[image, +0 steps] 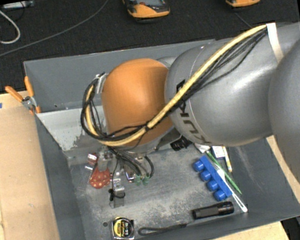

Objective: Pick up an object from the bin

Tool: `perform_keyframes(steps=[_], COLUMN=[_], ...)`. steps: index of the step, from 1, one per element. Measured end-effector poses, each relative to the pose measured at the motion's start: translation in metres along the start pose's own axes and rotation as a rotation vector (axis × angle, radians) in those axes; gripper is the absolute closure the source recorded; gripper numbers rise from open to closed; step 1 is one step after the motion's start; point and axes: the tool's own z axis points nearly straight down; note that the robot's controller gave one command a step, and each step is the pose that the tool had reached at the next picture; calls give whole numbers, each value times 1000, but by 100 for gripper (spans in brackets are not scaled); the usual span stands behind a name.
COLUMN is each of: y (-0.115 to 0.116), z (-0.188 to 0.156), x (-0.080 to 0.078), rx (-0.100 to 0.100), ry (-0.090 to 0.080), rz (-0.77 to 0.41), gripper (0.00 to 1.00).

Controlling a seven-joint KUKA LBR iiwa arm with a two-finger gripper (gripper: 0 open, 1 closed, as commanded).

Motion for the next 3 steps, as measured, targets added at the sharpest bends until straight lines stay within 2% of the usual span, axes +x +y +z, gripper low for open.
perform_keyframes(steps=[1,2,3], y=[0,0,1], z=[0,0,49], x=[0,0,-50], rx=[0,0,-5], ry=[0,0,-9], rz=[2,2,41], gripper=[100,100,100])
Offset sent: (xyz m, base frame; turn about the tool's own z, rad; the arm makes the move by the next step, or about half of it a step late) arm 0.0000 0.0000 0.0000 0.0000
